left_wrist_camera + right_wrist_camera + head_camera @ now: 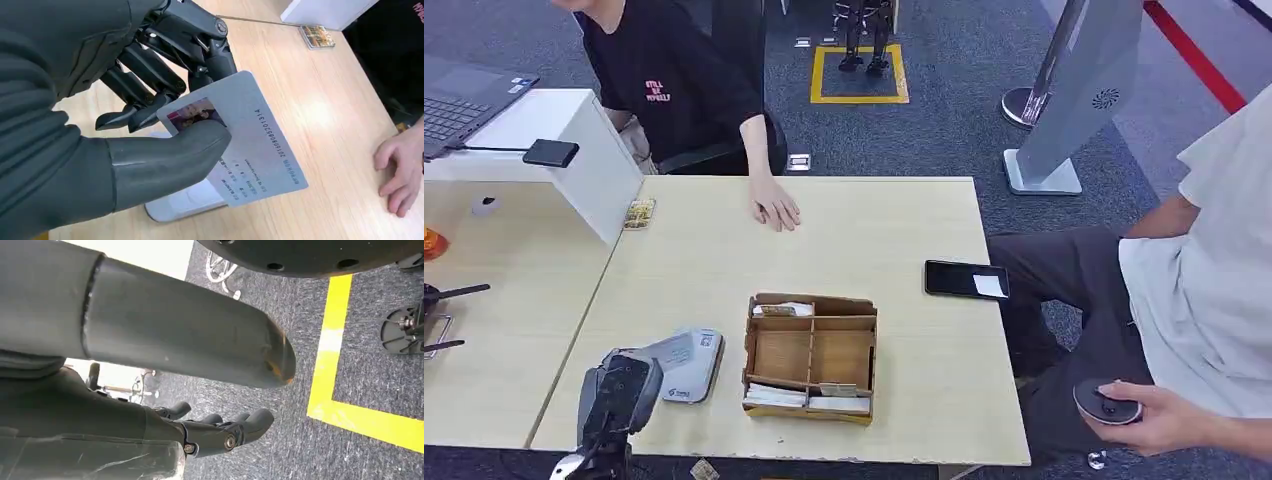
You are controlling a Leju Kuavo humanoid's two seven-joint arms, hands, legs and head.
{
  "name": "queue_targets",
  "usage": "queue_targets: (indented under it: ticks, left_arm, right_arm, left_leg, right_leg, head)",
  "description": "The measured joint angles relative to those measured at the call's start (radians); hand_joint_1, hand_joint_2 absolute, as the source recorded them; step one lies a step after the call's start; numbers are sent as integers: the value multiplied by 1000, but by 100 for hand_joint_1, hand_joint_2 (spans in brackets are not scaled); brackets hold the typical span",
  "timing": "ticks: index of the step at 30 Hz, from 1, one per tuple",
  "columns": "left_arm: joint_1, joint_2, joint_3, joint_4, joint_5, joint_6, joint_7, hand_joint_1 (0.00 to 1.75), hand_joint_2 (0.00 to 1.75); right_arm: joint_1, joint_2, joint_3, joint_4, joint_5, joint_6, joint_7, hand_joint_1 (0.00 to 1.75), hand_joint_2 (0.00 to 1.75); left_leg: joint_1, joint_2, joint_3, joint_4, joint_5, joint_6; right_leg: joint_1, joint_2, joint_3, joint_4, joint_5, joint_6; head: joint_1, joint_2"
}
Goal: Pass the card to the sensor for recognition and then transmit it.
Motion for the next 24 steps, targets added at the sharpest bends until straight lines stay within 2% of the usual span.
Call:
queue_targets:
  ticks: [24]
  left_arm:
    - [-55,-5,10,89,-47,11,20,175,175]
  right_arm:
    - [-1,0,0,0,4,3,-3,0,0]
  left_leg:
    - [0,0,0,0,0,0]
  right_leg:
    - [0,0,0,0,0,0]
  head:
    - [0,0]
